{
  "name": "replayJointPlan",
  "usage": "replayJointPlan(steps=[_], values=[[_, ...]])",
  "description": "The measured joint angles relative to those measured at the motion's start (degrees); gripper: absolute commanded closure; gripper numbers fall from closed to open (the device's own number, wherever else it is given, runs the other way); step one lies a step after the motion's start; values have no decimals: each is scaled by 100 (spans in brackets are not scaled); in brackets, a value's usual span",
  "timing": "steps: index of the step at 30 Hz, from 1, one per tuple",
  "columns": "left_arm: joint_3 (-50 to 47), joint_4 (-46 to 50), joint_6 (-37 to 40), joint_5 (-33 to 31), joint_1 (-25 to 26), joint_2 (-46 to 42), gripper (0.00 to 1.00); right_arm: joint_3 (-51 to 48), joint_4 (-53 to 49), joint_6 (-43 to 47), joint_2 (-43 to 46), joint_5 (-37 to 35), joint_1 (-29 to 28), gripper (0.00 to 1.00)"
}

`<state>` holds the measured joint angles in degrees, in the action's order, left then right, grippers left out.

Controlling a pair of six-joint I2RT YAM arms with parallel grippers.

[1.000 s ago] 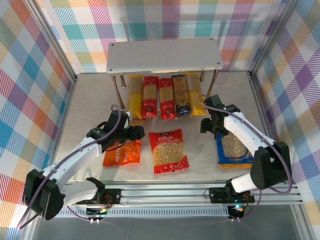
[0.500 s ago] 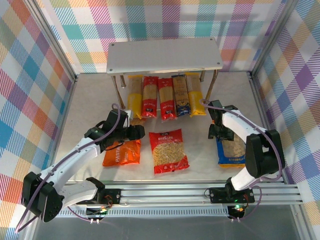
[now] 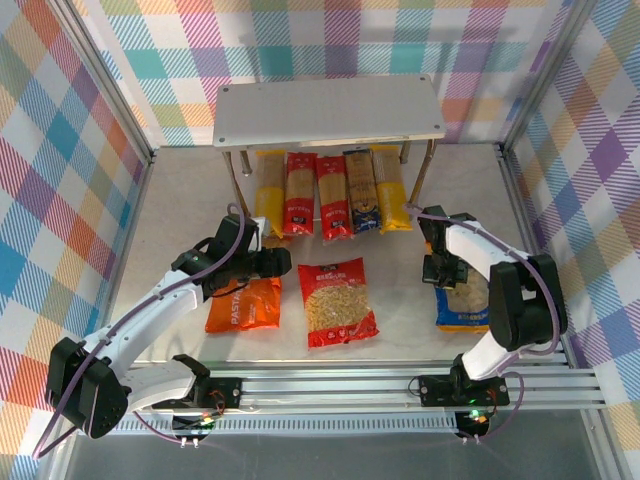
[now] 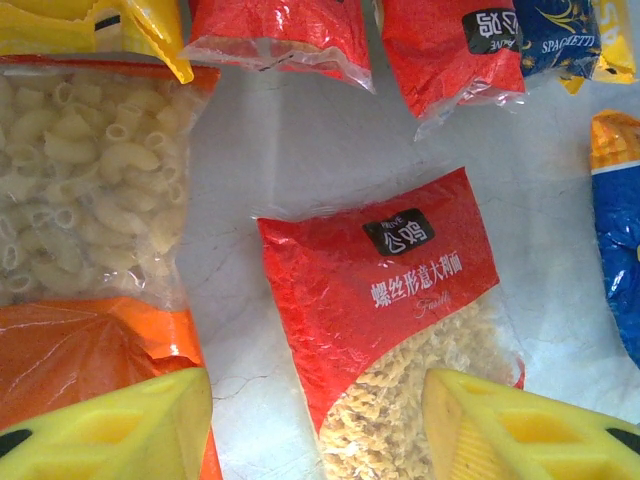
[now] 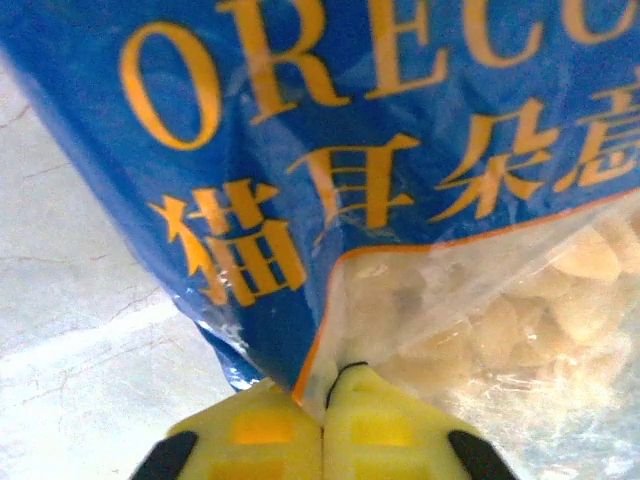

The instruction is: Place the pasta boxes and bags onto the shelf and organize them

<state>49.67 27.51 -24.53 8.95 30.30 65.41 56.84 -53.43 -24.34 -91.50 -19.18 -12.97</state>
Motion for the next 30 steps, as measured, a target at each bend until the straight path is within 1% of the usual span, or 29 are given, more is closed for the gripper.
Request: replayJointPlan(steps=[5, 8, 15, 20, 30], values=[[0, -2, 0, -2, 0, 0, 43, -157, 142, -4, 188, 354, 15, 100], [13, -4, 0, -2, 0, 0, 43, -260, 149, -9, 387, 660, -79, 100], [116, -35, -2, 0, 0, 59, 43, -291, 136, -92, 675, 1294, -793, 100], [116, -35, 0, 0, 0, 61, 43, -280, 142, -136, 662, 1506, -1200, 100], [118, 20, 26, -2, 0, 59, 42, 162, 212, -131, 92, 1674, -1945, 100]])
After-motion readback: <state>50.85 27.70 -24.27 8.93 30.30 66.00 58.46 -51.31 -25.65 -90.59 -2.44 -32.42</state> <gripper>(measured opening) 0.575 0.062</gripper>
